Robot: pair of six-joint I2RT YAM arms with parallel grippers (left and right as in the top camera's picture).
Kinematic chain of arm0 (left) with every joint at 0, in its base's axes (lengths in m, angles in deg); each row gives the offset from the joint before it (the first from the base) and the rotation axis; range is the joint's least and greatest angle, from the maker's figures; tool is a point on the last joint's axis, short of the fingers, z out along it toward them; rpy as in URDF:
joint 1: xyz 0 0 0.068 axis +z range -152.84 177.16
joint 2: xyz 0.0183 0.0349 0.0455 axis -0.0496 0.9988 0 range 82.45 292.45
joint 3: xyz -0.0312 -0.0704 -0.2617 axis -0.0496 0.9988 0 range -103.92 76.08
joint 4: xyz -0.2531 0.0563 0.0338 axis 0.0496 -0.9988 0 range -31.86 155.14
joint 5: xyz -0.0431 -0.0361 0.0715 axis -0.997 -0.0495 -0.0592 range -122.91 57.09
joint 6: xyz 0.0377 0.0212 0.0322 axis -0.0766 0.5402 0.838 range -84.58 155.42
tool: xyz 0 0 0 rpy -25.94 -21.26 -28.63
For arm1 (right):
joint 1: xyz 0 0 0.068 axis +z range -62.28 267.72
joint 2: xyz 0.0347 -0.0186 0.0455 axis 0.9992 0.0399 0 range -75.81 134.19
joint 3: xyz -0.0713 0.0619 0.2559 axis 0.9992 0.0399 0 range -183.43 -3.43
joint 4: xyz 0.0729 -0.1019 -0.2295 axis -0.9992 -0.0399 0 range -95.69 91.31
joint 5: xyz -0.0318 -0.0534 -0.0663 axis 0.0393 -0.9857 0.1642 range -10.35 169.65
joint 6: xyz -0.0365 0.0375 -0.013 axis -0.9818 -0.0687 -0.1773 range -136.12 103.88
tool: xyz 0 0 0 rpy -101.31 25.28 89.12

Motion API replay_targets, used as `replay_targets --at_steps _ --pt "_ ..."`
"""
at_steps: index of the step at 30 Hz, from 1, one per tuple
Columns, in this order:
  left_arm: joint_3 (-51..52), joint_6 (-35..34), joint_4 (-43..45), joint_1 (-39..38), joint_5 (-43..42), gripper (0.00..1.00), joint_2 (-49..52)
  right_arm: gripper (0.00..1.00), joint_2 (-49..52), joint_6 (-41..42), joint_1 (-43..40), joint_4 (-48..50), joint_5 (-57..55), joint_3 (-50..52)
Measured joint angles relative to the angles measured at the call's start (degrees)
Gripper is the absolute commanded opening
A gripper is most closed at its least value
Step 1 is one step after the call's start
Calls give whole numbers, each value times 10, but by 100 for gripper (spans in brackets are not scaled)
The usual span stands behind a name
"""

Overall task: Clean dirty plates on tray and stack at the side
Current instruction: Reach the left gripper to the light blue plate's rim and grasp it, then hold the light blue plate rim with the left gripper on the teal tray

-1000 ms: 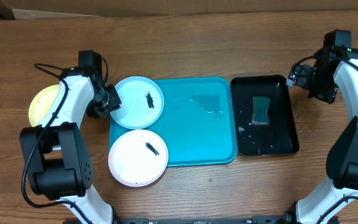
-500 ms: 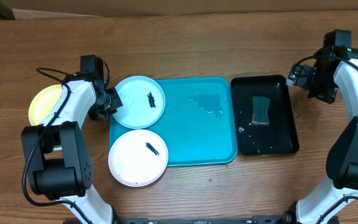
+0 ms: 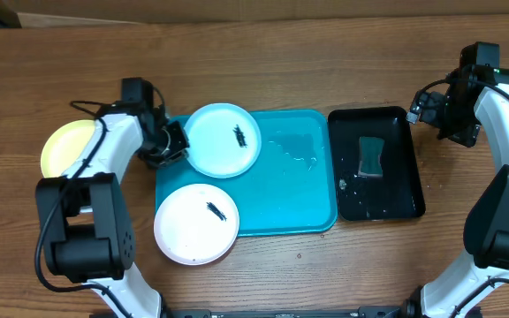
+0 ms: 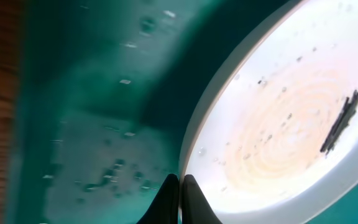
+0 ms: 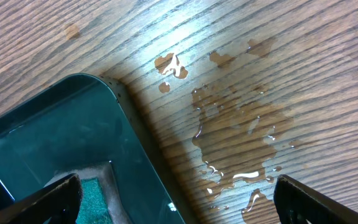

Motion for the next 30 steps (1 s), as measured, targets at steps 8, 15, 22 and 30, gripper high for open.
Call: replay_targets --at_steps 8,15,22,30 --pt "0 -12 10 -91 -10 4 0 100 0 0 0 0 0 0" --pt "0 -47 12 -156 28 5 0 100 0 0 0 0 0 0" --pt "0 -65 19 -178 57 47 0 100 0 0 0 0 0 0" --pt "0 -51 70 -178 104 26 0 100 0 0 0 0 0 0"
